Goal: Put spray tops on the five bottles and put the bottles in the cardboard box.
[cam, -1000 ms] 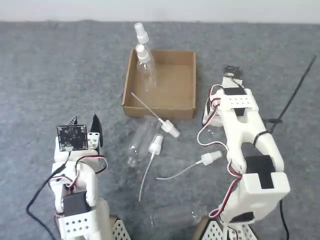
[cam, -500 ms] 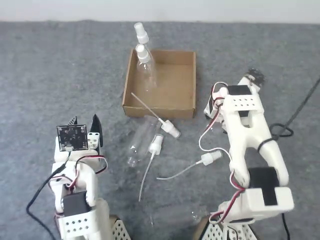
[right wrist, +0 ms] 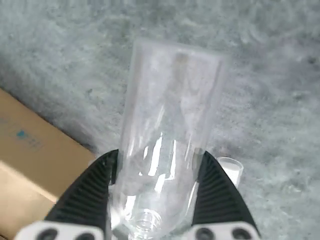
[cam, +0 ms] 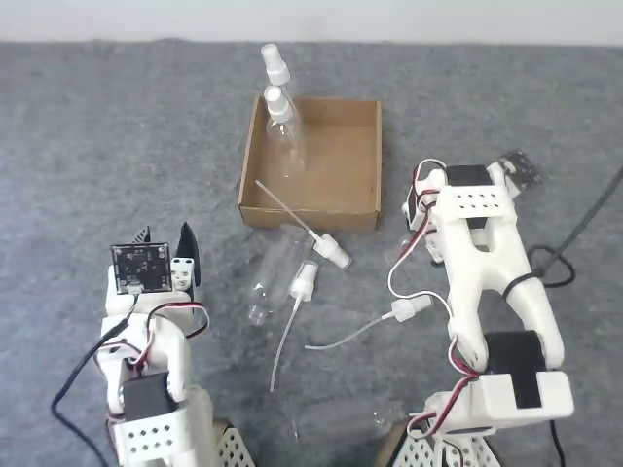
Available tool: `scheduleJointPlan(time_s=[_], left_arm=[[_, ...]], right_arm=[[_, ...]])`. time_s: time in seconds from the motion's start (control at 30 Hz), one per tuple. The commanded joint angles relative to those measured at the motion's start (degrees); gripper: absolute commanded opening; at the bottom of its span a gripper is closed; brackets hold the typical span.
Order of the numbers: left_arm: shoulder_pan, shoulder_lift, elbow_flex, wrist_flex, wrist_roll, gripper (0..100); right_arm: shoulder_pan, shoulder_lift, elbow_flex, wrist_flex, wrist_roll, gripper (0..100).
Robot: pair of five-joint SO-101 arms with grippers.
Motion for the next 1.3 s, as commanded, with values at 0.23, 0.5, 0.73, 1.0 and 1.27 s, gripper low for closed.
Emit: scheduleJointPlan(time_s=[0.23, 0.5, 0.73, 1.0, 1.27], left_arm=[[-0.44, -0.79, -0.75, -1.76, -0.62, 17], [-0.44, -0.79, -0.75, -1.76, -0.62, 17], [-0.44, -0.79, -0.75, -1.76, -0.62, 17], [-0.44, -0.79, -0.75, -1.76, -0.62, 17], [-0.44, -0.79, -0.75, -1.76, -0.62, 17]], right_arm=[[0.84, -4.09, 8.62, -12.62, -3.34, 1.3], [0.84, -4.09, 8.79, -11.21, -5.27, 3.0], [0.31, -4.09, 8.79, -9.71, -5.71, 11.0], [0.40, -4.09, 8.79, -9.45, -7.65, 11.3], [0.40, -4.62, 8.35, -7.25, -9.67, 11.3]])
